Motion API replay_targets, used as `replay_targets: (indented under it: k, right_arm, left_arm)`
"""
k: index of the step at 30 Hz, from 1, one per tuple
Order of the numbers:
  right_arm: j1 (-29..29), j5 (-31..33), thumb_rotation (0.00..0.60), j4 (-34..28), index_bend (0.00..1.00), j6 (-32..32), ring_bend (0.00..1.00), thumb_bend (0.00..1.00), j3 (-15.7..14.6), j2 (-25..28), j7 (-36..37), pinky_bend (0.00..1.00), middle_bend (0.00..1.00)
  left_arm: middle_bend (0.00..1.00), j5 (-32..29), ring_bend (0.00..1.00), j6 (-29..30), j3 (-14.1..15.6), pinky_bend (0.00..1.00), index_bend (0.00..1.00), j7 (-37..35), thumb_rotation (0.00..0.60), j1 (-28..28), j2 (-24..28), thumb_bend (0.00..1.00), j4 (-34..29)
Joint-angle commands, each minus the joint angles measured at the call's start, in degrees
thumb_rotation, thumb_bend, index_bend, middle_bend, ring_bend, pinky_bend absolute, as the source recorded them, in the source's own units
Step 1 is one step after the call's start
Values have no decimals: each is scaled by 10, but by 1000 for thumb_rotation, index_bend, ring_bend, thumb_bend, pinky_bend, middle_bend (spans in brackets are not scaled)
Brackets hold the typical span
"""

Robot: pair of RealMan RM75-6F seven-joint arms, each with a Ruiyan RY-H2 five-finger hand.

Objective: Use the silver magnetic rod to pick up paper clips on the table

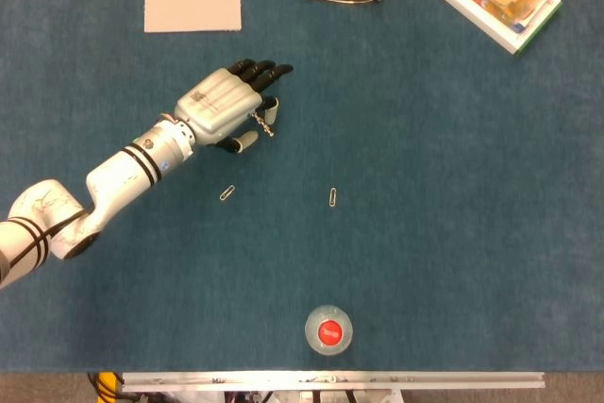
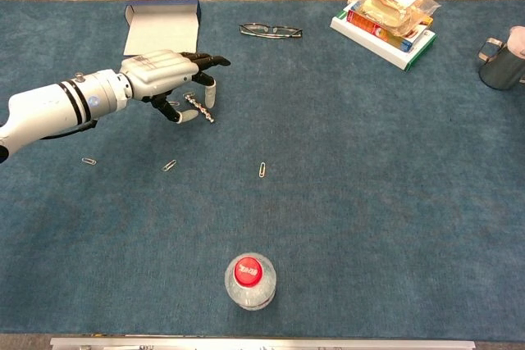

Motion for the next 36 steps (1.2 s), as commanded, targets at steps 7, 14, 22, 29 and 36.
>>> replay_targets:
  k: [7, 14, 22, 29, 36]
  right_arm:
    - [-4, 0, 600, 1, 217, -1, 0, 0, 2, 0, 3, 61, 85]
    - [-7, -2, 600, 5, 218, -3, 0, 0, 3, -1, 10, 61, 85]
    - [-11, -6, 600, 9, 217, -7, 0, 0, 3, -1, 17, 61, 84]
    - [-13, -8, 600, 12, 217, -10, 0, 0, 2, -3, 22, 61, 84]
    - [-15, -10, 600, 15, 230, -14, 0, 0, 1, -5, 25, 61, 84]
  left_arm:
    - [0, -24, 0, -25, -7, 98, 421, 52, 600, -13, -14, 392, 0]
    - [0, -40, 0, -37, -13, 97, 422, 75, 600, -20, -19, 345, 0]
    - [0, -49, 0, -48, -13, 97, 426, 96, 600, -26, -25, 272, 1]
    - [0, -60, 0, -59, -16, 97, 449, 117, 600, -33, -29, 272, 4]
    - [0, -69, 0, -66, -18, 97, 460, 132, 600, -36, -35, 271, 6]
